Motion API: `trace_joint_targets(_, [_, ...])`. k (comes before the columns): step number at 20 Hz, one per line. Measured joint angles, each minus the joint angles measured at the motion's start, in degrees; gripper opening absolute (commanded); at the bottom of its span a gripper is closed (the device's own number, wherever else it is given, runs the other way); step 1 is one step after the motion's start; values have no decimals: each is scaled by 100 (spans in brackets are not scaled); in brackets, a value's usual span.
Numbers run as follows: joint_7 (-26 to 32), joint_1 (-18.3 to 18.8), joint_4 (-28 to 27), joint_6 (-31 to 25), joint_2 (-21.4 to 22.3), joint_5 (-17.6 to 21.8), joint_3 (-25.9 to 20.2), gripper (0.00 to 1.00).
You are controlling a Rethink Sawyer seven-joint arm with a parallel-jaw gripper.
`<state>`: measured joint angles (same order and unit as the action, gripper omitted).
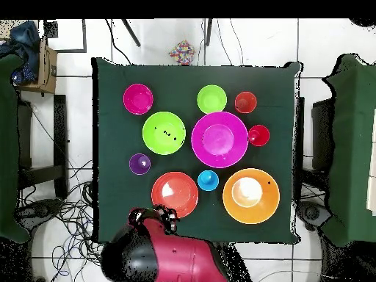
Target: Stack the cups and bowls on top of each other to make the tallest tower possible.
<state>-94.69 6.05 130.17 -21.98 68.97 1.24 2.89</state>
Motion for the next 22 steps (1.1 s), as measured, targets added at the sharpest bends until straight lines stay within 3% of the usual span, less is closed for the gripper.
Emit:
trace_joint_targets(7, [0,230,135,1169,-678,840,-3,0])
trace_joint_targets(13, [0,91,95,2076,-1824,1544,93,0])
trace_joint_targets(16, [0,-63,24,2371,-2488,1730,179,0])
trace_joint_targets(22, [0,-260,-148,2535,-3338,1819,351,0])
